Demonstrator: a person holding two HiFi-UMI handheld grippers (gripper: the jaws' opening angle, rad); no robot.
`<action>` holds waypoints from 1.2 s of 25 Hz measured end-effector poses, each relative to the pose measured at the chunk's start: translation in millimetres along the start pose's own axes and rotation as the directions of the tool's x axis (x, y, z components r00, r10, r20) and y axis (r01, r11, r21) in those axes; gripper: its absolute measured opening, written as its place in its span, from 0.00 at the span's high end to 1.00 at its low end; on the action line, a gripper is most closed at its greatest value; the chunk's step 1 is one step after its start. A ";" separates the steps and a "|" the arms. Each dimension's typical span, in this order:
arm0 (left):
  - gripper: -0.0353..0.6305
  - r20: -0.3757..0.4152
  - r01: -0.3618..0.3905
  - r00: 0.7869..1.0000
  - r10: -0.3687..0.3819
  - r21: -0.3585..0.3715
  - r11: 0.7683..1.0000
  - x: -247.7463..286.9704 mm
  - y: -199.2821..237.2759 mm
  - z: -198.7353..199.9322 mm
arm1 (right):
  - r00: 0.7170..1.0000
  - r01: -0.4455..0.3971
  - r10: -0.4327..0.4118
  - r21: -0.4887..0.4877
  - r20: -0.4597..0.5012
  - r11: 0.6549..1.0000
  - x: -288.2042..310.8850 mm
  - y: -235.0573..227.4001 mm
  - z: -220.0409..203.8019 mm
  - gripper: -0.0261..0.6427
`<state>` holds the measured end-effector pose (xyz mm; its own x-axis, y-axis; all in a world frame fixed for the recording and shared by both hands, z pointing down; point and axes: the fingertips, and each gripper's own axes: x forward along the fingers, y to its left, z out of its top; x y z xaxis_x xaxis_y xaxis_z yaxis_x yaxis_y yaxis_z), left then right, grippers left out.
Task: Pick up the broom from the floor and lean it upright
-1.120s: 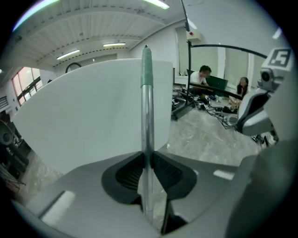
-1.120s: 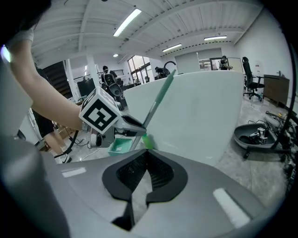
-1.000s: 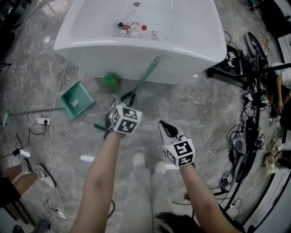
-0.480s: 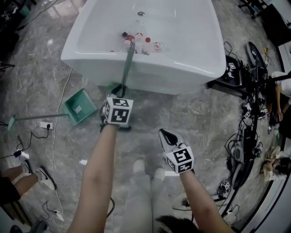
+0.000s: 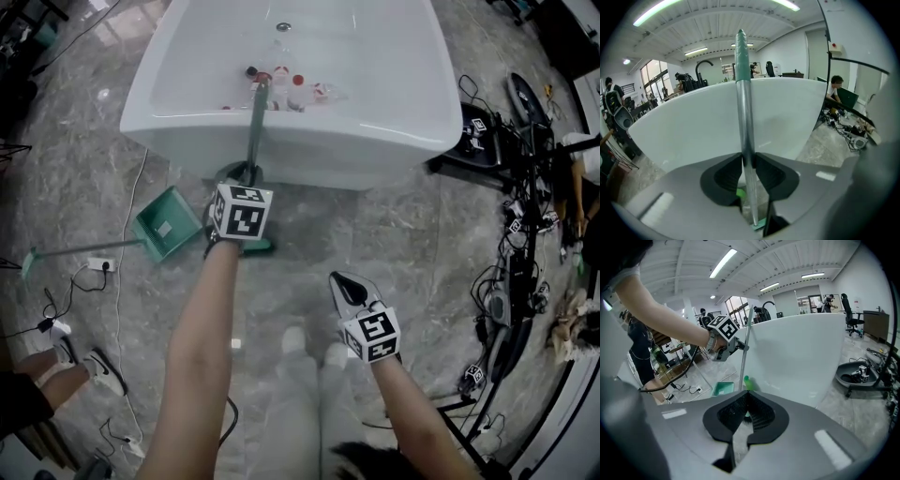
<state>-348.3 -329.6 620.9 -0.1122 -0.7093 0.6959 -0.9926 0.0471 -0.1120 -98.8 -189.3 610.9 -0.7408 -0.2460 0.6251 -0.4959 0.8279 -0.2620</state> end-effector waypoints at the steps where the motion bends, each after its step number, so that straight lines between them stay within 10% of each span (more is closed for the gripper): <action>1: 0.81 0.002 -0.003 1.000 0.003 0.022 1.000 -0.3 -0.9 2.0 | 1.000 -0.001 0.001 -0.001 -0.003 1.000 -1.6 0.6 -1.9 0.96; 15: 0.72 0.043 0.001 0.999 -0.005 0.089 0.996 -48.2 -12.7 28.9 | 0.999 0.003 0.000 -0.047 0.052 0.999 -32.0 7.8 29.0 0.96; 30: 0.95 0.200 0.070 0.977 -0.071 0.012 0.997 -201.9 -59.1 114.0 | 0.982 0.042 0.010 -0.271 0.188 0.962 -152.7 41.1 152.2 0.96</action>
<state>-261.7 -269.4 406.2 -0.0299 -0.8372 0.5461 -0.9974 -0.0109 -0.0713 -75.0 -194.4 392.8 -0.8176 -0.3279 0.4733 -0.3853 0.9224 -0.0266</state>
